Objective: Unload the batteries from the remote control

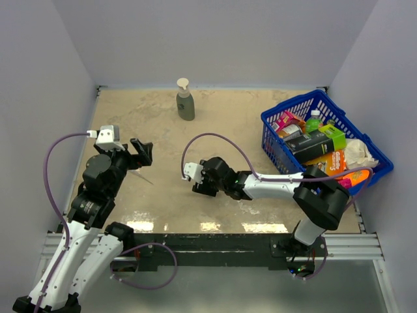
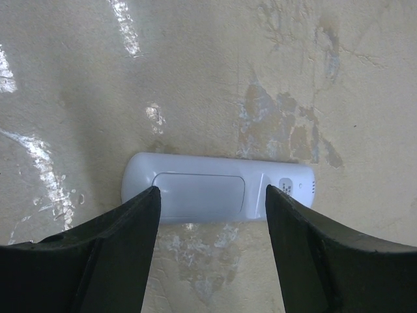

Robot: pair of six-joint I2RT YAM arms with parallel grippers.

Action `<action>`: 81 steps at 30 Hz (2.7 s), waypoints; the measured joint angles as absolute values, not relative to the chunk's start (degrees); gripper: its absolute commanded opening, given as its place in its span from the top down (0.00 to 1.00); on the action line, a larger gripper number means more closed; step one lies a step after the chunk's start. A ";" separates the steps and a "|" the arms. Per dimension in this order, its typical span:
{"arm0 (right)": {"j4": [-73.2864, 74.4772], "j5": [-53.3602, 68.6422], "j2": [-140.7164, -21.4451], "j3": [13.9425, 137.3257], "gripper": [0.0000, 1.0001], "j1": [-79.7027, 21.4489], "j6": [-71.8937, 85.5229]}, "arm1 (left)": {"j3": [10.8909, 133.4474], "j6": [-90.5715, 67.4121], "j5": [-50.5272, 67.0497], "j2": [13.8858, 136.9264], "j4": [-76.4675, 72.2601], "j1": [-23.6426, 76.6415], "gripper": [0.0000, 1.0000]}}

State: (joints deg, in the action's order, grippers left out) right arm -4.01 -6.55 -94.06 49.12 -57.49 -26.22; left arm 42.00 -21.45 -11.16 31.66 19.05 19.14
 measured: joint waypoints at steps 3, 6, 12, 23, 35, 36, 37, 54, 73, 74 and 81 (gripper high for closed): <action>-4.29 -6.50 -94.50 49.19 0.30 -57.52 -26.17 | 42.00 -21.45 -11.16 31.66 19.05 19.14 0.05; -4.29 -6.55 -94.50 49.23 0.31 -57.58 -26.20 | 42.00 -21.45 -11.16 31.66 19.05 19.14 0.05; -4.27 -6.52 -94.50 49.25 0.31 -57.65 -26.17 | 42.00 -21.45 -11.16 31.66 19.05 19.14 0.05; -3.38 -6.44 -94.48 50.02 0.30 -57.74 -25.87 | 42.00 -21.45 -11.16 31.66 19.05 19.14 0.05; -0.86 -4.99 -94.45 50.54 0.30 -58.08 -25.54 | 42.00 -21.45 -11.18 31.66 19.05 19.14 0.05; -0.73 -5.04 -94.45 50.54 0.31 -58.13 -25.56 | 42.00 -21.45 -11.18 31.66 19.05 19.14 0.05; -0.64 -5.10 -94.45 50.54 0.31 -58.13 -25.56 | 42.00 -21.45 -11.18 31.66 19.05 19.14 0.05; -1.48 -6.52 -94.52 50.54 0.36 -58.13 -25.56 | 42.00 -21.45 -11.18 31.66 19.05 19.14 0.05; -2.61 -7.22 -95.26 50.54 0.39 -58.50 -25.58 | 42.00 -21.45 -11.18 31.75 19.05 19.14 0.05; -2.61 -7.49 -95.26 50.54 0.39 -58.57 -25.58 | 42.00 -21.45 -11.18 31.77 19.05 19.14 0.05; -2.61 -8.82 -95.24 50.54 0.39 -59.09 -25.61 | 42.00 -21.45 -11.18 31.77 19.05 19.14 0.05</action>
